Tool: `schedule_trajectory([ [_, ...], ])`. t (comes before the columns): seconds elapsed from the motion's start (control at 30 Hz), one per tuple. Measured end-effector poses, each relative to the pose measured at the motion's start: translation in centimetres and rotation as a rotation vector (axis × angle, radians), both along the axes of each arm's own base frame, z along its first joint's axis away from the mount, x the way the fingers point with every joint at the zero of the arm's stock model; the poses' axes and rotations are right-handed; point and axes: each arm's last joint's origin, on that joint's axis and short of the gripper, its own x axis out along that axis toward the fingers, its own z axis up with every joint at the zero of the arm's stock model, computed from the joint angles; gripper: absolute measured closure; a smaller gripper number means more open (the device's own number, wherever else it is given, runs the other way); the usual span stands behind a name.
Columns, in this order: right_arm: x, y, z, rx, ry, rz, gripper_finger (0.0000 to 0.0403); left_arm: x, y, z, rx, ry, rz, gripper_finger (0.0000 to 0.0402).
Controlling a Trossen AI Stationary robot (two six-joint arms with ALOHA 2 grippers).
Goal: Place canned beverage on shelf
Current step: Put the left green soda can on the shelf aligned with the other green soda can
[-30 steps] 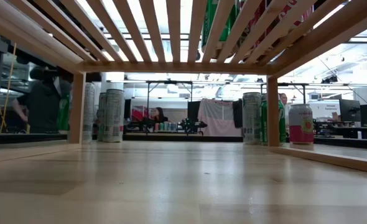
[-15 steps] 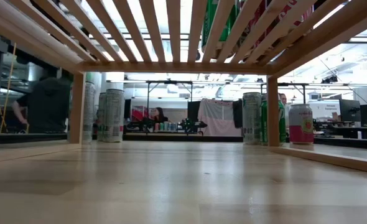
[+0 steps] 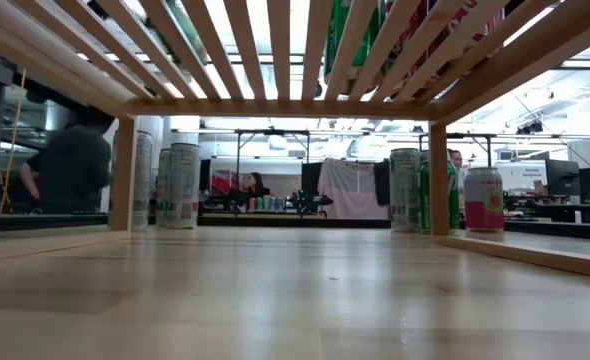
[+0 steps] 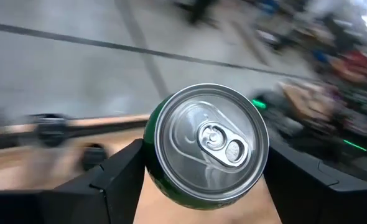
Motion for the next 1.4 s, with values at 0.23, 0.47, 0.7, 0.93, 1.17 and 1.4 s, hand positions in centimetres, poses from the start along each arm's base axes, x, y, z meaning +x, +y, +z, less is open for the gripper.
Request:
schedule_trajectory([
  [0.23,0.3,0.0,0.3,0.013,-0.051,0.047,0.0062,1.0,-2.8,3.2,0.064,-0.187,-0.378,0.0135],
  [0.47,1.3,-0.1,1.8,-0.009,-0.241,0.156,0.0062,3.0,-4.7,4.8,0.162,-0.186,-0.674,0.0135],
  [0.7,2.2,0.5,3.5,-0.03,-0.442,0.329,0.0062,5.7,-6.8,4.9,0.291,-0.132,-0.963,0.0135],
  [0.93,3.3,2.8,4.8,-0.096,-0.555,0.543,0.0062,8.3,-9.2,3.8,0.219,-0.072,-1.039,0.0135],
  [1.17,3.6,5.6,5.1,-0.123,-0.57,0.742,0.0062,11.9,-11.9,1.8,0.076,0.026,-0.96,0.0135],
  [1.4,2.9,7.4,7.9,-0.281,-0.584,0.841,0.0062,15.1,-15.7,-0.5,-0.007,0.088,-0.945,0.0135],
])
